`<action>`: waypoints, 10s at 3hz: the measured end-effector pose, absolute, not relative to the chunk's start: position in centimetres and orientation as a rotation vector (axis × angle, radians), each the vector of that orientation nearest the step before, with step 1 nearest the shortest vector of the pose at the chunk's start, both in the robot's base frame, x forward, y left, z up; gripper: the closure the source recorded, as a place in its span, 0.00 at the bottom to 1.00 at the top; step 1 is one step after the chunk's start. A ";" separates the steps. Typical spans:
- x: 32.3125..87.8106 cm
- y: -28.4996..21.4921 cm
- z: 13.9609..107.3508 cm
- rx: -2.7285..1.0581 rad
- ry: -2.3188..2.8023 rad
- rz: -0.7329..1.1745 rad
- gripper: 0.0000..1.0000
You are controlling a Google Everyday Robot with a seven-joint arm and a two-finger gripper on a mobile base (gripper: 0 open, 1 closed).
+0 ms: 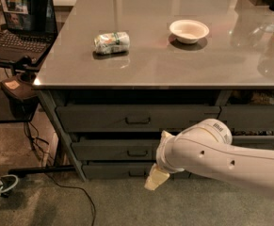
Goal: Open middle drawer
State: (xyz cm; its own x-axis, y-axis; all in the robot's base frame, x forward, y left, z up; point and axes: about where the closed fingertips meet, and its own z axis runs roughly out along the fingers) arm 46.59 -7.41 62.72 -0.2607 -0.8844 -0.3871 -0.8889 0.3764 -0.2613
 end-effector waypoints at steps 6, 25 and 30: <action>48.4 -11.6 53.0 -1.310 2.287 0.257 0.00; 61.0 -16.3 37.6 -1.368 2.346 -0.083 0.88; 58.6 -16.9 39.4 -1.389 2.308 -0.076 1.00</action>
Offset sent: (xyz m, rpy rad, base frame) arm 0.0456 -0.0641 -0.0300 0.2241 0.0422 0.0438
